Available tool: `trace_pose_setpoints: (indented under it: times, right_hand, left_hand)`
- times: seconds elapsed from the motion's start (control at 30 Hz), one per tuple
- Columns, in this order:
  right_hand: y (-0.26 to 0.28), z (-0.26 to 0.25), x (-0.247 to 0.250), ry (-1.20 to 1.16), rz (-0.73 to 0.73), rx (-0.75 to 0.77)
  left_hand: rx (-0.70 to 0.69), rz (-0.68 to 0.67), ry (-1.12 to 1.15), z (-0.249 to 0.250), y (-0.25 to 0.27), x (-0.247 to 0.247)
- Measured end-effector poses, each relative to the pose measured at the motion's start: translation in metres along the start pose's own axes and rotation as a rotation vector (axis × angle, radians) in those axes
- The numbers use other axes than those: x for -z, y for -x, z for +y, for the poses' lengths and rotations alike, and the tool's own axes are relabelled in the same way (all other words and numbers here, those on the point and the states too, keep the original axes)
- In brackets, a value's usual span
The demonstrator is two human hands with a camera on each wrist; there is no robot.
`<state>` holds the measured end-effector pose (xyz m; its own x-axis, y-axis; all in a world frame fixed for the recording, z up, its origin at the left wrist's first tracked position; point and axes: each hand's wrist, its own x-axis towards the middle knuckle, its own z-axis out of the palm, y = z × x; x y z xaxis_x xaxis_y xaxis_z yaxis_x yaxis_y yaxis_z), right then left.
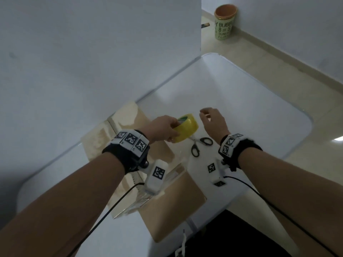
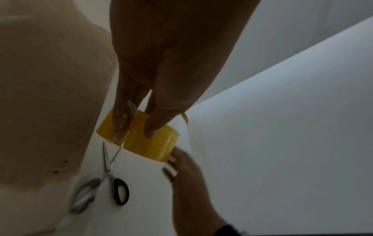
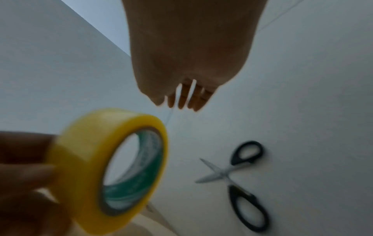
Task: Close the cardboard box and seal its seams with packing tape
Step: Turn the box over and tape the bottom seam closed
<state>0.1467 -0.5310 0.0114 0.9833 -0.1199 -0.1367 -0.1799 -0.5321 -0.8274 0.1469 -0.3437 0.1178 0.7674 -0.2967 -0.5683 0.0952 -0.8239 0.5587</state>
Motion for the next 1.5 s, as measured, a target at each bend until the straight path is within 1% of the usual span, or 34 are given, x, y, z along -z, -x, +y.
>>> trace_pose_setpoints:
  times: [0.03, 0.07, 0.13, 0.2, 0.27, 0.37, 0.43, 0.5, 0.57, 0.63, 0.67, 0.73, 0.8, 0.87, 0.93, 1.03, 1.07, 1.17, 1.23, 1.3, 1.4, 1.47, 1.5]
  right_hand:
    - [-0.002, -0.014, 0.006, -0.029, 0.016, 0.112]
    - [-0.003, -0.027, 0.010, 0.019, -0.048, 0.227]
    - [-0.004, -0.048, 0.015, 0.262, -0.257, 0.412]
    - [-0.006, -0.056, 0.017, 0.450, -0.408, 0.459]
    - [-0.009, -0.058, 0.020, 0.492, -0.477, 0.400]
    - [-0.010, -0.059, 0.023, 0.336, -0.508, 0.260]
    - [-0.012, -0.060, 0.024, 0.266, -0.494, 0.228]
    - [-0.014, -0.059, 0.023, 0.272, -0.489, 0.212]
    - [-0.016, -0.058, 0.022, 0.275, -0.487, 0.185]
    - [-0.019, -0.055, 0.022, 0.229, -0.457, 0.148]
    - [-0.020, -0.054, 0.021, 0.200, -0.427, 0.132]
    - [-0.024, -0.051, 0.023, 0.177, -0.348, 0.115]
    - [-0.027, -0.048, 0.028, 0.193, -0.275, 0.093]
    - [-0.030, -0.045, 0.032, 0.232, -0.229, 0.060]
    - [-0.033, -0.042, 0.033, 0.298, -0.205, 0.058]
    - [-0.039, -0.029, 0.037, 0.439, -0.141, 0.053]
    - [-0.042, -0.020, 0.040, 0.483, -0.139, 0.031]
    - [-0.053, 0.015, 0.046, 0.612, -0.194, -0.021]
    - [-0.055, 0.031, 0.043, 0.643, -0.239, -0.061]
    - [-0.057, 0.038, 0.034, 0.652, -0.314, -0.091]
    - [-0.059, 0.038, 0.020, 0.676, -0.454, -0.111]
    - [-0.057, 0.042, 0.016, 0.657, -0.486, -0.137]
    - [-0.054, 0.046, 0.016, 0.641, -0.477, -0.153]
  left_hand:
    - [0.004, 0.000, -0.056, 0.003, -0.003, 0.001]
    - [0.011, -0.005, -0.105, 0.006, -0.006, 0.002]
    - [0.013, -0.006, -0.179, 0.012, -0.011, 0.008]
    - [0.006, -0.003, -0.228, 0.016, -0.015, 0.014]
    - [-0.029, 0.004, -0.328, 0.020, -0.019, 0.018]
    - [-0.105, 0.096, -0.466, 0.022, -0.028, 0.019]
    - [-0.118, 0.189, -0.451, 0.020, -0.033, 0.016]
    - [-0.120, 0.264, -0.403, 0.021, -0.035, 0.011]
    - [-0.126, 0.321, -0.372, 0.023, -0.037, 0.007]
    - [-0.135, 0.359, -0.350, 0.027, -0.039, 0.005]
    - [-0.138, 0.354, -0.344, 0.029, -0.041, 0.003]
    - [-0.159, 0.282, -0.360, 0.036, -0.041, 0.000]
    - [-0.208, 0.196, -0.379, 0.044, -0.041, -0.005]
    - [-0.229, 0.150, -0.375, 0.049, -0.042, -0.008]
    - [-0.195, 0.147, -0.263, 0.050, -0.044, -0.008]
    - [-0.111, 0.106, 0.167, 0.048, -0.042, -0.001]
    - [-0.098, 0.113, 0.246, 0.046, -0.040, 0.004]
    - [-0.056, 0.180, 0.375, 0.035, -0.034, 0.017]
    - [-0.012, 0.216, 0.473, 0.024, -0.030, 0.022]
    - [0.025, 0.250, 0.528, 0.013, -0.026, 0.022]
    - [0.043, 0.276, 0.505, 0.004, -0.020, 0.017]
    - [0.039, 0.272, 0.467, 0.000, -0.016, 0.012]
    - [0.036, 0.271, 0.447, -0.002, -0.014, 0.009]
